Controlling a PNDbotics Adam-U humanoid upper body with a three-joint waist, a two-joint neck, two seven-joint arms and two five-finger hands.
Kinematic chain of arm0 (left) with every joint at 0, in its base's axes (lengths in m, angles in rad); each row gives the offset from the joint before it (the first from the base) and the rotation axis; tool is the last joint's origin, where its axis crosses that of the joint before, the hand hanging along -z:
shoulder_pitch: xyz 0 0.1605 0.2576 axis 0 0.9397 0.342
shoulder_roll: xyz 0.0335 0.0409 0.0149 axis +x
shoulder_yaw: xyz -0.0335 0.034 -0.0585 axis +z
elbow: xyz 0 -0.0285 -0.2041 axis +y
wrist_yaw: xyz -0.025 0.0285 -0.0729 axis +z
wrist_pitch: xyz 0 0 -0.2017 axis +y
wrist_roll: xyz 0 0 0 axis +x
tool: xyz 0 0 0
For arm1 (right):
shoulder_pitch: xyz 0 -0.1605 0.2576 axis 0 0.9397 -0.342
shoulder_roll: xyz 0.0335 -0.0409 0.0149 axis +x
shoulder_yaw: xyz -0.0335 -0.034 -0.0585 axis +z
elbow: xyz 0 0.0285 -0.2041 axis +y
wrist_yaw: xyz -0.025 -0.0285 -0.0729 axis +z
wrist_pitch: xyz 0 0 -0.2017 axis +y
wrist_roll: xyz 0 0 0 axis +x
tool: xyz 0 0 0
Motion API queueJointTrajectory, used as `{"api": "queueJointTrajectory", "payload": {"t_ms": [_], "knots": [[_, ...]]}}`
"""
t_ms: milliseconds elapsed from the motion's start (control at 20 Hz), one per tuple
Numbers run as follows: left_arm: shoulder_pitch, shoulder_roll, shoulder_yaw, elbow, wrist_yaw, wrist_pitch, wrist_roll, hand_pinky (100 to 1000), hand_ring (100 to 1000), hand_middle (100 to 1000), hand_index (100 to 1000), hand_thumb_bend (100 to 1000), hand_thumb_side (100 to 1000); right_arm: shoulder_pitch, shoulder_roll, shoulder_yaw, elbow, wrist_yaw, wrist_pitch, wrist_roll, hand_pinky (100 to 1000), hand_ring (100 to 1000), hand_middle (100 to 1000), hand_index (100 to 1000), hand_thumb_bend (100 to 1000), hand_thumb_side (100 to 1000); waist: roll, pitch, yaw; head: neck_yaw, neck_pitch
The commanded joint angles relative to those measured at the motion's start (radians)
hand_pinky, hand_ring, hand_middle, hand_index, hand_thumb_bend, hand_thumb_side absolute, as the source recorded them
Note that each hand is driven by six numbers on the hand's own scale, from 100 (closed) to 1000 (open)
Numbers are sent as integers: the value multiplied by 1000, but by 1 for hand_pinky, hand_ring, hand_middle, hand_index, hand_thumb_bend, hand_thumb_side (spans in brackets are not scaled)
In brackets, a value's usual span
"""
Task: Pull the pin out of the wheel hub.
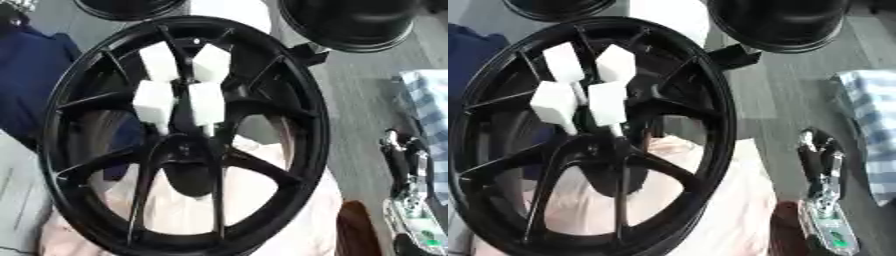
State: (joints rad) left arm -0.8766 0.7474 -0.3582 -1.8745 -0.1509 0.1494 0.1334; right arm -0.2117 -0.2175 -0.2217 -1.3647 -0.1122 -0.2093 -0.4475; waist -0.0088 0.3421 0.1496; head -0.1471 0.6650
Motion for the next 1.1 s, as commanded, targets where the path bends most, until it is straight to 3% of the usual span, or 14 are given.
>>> {"api": "queueJointTrajectory", "payload": {"t_ms": [50, 150, 250, 450, 500, 600, 800, 1000, 1100], "knots": [[-77, 118, -79, -74, 12, 51, -56, 666, 639, 626, 815, 185, 576, -5, -28, -3, -35, 14, 5, 3, 716, 668, 577, 686, 120, 448, 5, -9, -4, -1, -24], [-131, 166, -134, -110, 44, 85, -90, 675, 646, 645, 827, 197, 611, -7, -28, -1, -41, 17, 7, 5, 716, 668, 577, 687, 120, 449, 7, -2, -8, 2, -30], [-185, 172, -187, -121, 76, 118, -123, 675, 646, 645, 827, 197, 611, -6, -29, -2, -44, 19, 9, 5, 716, 668, 577, 687, 120, 449, 7, 1, -4, -1, -33], [-292, 131, -279, -96, 140, 184, -189, 675, 646, 645, 827, 197, 611, -1, -29, -9, -46, 19, 11, -2, 716, 668, 577, 687, 120, 449, 2, 0, 13, -17, -32], [-319, 120, -294, -95, 155, 195, -205, 717, 689, 735, 863, 254, 674, -1, -30, -9, -47, 20, 10, -2, 717, 669, 577, 686, 119, 450, 5, 4, 12, -16, -37], [-373, 110, -340, -117, 186, 215, -239, 720, 699, 747, 866, 267, 660, -3, -34, -6, -51, 22, 10, 0, 717, 669, 577, 686, 118, 451, 13, 11, 6, -16, -47], [-473, 74, -433, -125, 236, 274, -302, 712, 686, 750, 876, 294, 639, -1, -31, -10, -54, 22, 10, -3, 717, 670, 577, 686, 118, 451, 8, 16, 16, -26, -52], [-504, 64, -454, -125, 270, 326, -365, 725, 691, 740, 873, 360, 678, -1, -30, -10, -55, 22, 11, -4, 717, 670, 577, 686, 119, 451, 4, 19, 20, -28, -51], [-500, 73, -459, -125, 273, 322, -397, 731, 694, 746, 878, 390, 685, -1, -30, -10, -56, 22, 11, -5, 717, 670, 577, 686, 119, 451, 4, 20, 20, -29, -50]]}}
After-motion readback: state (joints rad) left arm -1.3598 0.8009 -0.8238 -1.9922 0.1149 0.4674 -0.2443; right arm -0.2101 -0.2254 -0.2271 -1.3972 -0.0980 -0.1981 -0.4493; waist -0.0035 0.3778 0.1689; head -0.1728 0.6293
